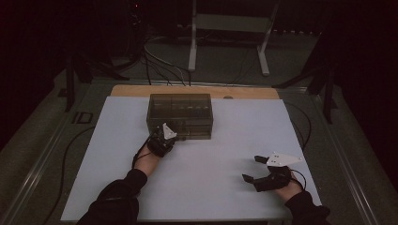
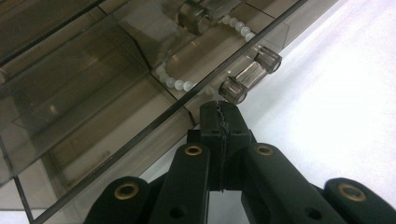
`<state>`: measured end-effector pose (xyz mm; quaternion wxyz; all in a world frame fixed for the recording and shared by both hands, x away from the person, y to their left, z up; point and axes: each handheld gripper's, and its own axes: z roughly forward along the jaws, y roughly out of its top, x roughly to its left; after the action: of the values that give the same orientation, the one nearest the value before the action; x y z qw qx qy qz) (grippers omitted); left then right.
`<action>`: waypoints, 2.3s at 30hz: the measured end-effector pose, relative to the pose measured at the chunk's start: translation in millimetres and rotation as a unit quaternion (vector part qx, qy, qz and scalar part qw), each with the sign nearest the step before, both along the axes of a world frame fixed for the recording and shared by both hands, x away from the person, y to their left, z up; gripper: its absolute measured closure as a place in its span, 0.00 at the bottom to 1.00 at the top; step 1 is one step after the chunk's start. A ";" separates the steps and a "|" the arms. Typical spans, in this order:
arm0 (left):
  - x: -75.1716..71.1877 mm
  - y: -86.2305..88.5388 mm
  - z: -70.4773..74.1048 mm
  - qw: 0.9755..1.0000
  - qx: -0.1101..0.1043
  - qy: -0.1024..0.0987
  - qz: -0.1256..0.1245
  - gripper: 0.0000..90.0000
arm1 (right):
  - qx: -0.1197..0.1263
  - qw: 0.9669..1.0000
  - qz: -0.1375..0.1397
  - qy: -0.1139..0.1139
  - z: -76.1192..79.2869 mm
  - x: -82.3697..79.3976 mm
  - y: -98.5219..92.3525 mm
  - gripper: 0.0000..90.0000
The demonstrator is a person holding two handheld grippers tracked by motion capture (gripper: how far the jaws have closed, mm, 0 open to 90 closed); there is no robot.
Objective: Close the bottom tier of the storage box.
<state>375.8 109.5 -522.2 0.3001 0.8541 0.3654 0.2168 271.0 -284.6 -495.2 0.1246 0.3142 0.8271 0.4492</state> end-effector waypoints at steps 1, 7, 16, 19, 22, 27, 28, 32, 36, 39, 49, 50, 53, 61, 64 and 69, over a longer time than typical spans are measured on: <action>0.5 -0.6 0.1 1.000 0.002 0.000 0.002 1.00 | 0.000 1.000 0.000 0.000 0.1 0.0 -0.1 0.12; 4.1 -1.1 0.0 1.000 0.005 -0.002 0.002 1.00 | 0.001 1.000 -0.001 0.000 0.0 0.4 -0.5 0.12; 9.9 -1.8 -0.6 1.000 0.006 -0.005 0.007 1.00 | 0.001 1.000 -0.001 0.001 0.0 0.4 -0.4 0.12; 11.6 -1.7 -0.8 1.000 0.004 -0.006 0.008 1.00 | 0.000 1.000 -0.001 0.001 0.0 0.5 -0.4 0.12; 13.3 -1.9 -1.0 1.000 0.006 -0.007 0.010 1.00 | 0.001 1.000 0.000 0.001 0.1 0.5 -0.3 0.12; 14.6 -2.1 -1.4 1.000 0.006 -0.009 0.009 1.00 | 0.001 1.000 -0.001 0.001 -0.1 0.7 -0.5 0.12; 14.5 -2.4 -1.5 1.000 0.005 -0.010 0.010 1.00 | 0.001 1.000 -0.001 0.001 -0.1 0.7 -0.5 0.12; 14.8 -2.4 -1.2 1.000 0.008 -0.009 0.008 1.00 | 0.000 1.000 0.000 0.001 -0.2 0.6 0.0 0.12; 15.4 -2.0 -0.9 1.000 0.008 -0.008 0.006 1.00 | 0.000 1.000 0.000 0.001 -0.3 0.7 0.0 0.12; 15.4 -1.9 -0.5 1.000 0.008 -0.006 0.006 1.00 | 0.001 1.000 0.000 0.001 -0.3 0.8 -0.4 0.12; 9.7 3.2 5.6 1.000 -0.001 0.003 0.012 1.00 | 0.002 1.000 0.000 0.001 -0.2 1.0 -0.2 0.12; 8.8 3.5 6.3 1.000 -0.004 0.005 0.013 1.00 | 0.001 1.000 0.000 0.001 -0.2 1.0 0.1 0.12; 6.7 4.2 8.0 1.000 -0.004 0.009 0.012 1.00 | 0.001 1.000 0.001 0.001 -0.2 1.0 0.4 0.12; -5.6 4.4 16.8 1.000 -0.013 0.014 0.006 0.89 | 0.001 1.000 0.002 0.000 0.0 1.4 1.3 0.12; -9.4 3.3 19.4 1.000 -0.017 0.014 0.008 0.80 | 0.002 1.000 0.002 0.000 0.2 1.6 1.5 0.12; -12.6 3.1 20.0 0.999 -0.026 0.021 0.007 0.70 | 0.002 1.000 0.001 0.000 0.2 1.7 1.5 0.12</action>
<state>363.2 112.6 -502.3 0.3124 0.8480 0.3830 0.1913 272.6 -283.1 -495.0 0.1235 0.3132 0.8265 0.4512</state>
